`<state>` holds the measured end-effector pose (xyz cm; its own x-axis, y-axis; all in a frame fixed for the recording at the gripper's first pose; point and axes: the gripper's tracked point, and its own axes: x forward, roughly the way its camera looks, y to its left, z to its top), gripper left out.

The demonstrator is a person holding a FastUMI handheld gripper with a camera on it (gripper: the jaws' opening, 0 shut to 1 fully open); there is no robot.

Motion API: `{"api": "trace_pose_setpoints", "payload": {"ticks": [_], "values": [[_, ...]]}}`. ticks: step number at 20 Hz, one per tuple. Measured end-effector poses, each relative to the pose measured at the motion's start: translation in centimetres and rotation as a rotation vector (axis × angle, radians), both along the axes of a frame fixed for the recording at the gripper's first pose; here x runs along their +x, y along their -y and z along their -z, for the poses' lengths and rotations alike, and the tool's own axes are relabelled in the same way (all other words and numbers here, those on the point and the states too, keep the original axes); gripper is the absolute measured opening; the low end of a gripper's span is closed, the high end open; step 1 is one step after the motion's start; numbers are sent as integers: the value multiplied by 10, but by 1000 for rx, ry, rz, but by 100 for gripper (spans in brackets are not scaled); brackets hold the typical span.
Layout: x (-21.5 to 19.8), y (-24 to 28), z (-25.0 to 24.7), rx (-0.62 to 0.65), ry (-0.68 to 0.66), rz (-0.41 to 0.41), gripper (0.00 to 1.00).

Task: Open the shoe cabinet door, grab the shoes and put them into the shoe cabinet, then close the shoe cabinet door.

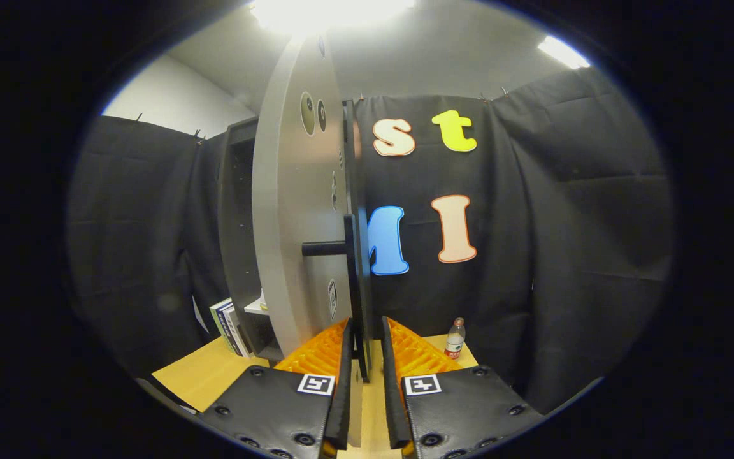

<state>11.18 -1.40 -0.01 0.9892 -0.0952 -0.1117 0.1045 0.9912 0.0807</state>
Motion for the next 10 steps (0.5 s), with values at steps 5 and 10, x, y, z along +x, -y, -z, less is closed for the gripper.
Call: {"api": "trace_pose_setpoints", "payload": {"ticks": [5,10], "values": [[-25,12,-4,-20,9,129,79],[-56,-11,2,-77,-28,145,98]]}}
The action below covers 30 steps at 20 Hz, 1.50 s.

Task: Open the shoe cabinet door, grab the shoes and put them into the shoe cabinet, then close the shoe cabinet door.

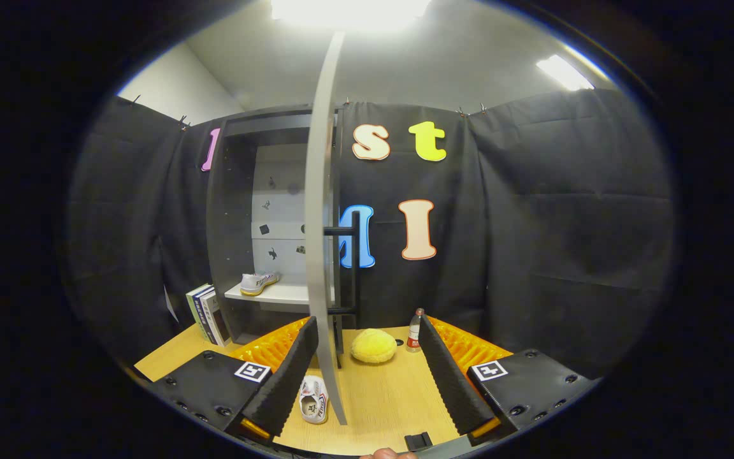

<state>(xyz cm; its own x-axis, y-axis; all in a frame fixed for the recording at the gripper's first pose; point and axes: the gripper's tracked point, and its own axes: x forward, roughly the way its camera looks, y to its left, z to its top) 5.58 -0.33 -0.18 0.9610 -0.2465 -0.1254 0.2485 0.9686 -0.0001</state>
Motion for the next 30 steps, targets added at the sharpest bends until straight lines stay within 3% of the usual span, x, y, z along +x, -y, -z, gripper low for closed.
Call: {"api": "trace_pose_setpoints", "payload": {"ticks": [4,10,16,24,30], "values": [[-16,-64,13,24,-16,-46,98],[9,-155,32,-11,-46,-203,99],[34,-204,78,69,-154,-282,99],[83,-204,173,162,-340,-245,99],[122,-194,270,179,-556,-217,99]]}}
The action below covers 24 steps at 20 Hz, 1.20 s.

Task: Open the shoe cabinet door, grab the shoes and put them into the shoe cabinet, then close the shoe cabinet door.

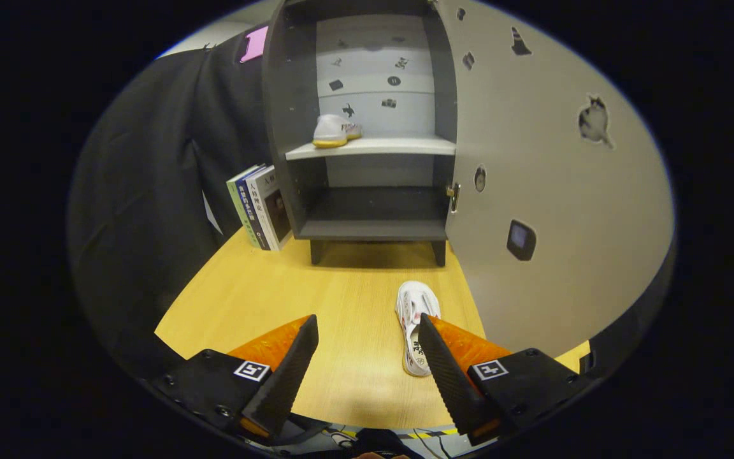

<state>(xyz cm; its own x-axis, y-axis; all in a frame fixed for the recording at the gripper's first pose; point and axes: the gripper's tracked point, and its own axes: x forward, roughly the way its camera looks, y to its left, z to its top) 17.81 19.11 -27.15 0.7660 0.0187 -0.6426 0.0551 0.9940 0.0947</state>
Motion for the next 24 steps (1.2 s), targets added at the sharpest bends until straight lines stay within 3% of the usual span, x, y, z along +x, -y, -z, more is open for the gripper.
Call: {"api": "trace_pose_setpoints", "payload": {"ticks": [3,7,12,19,24], "values": [[17,4,49,30,-86,8,99],[25,25,121,-82,-234,-39,99],[32,28,176,-58,-325,-36,99],[82,30,207,-96,-269,-53,99],[105,44,211,-143,-205,-12,73]]}}
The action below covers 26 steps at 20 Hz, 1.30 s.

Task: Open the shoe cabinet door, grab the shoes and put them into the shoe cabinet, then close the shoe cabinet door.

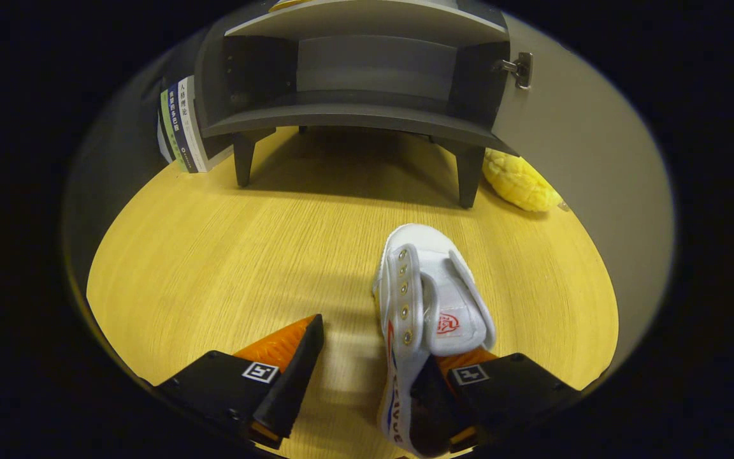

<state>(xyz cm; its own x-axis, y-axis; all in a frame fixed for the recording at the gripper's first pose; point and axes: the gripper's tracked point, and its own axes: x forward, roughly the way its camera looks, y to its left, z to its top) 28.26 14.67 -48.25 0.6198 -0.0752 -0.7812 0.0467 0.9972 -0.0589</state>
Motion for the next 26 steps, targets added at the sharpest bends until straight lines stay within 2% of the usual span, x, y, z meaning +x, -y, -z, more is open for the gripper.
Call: {"api": "trace_pose_setpoints", "payload": {"ticks": [3,4,6,9,14,20,26], "values": [[7,17,3,-65,-22,16,56],[8,16,0,-67,-24,16,32],[11,14,1,-76,-44,9,21],[14,11,3,-84,-54,-17,9],[10,9,2,12,-72,-47,4],[-3,11,-23,-10,-21,-48,4],[-13,-20,-90,20,84,-82,4]]}}
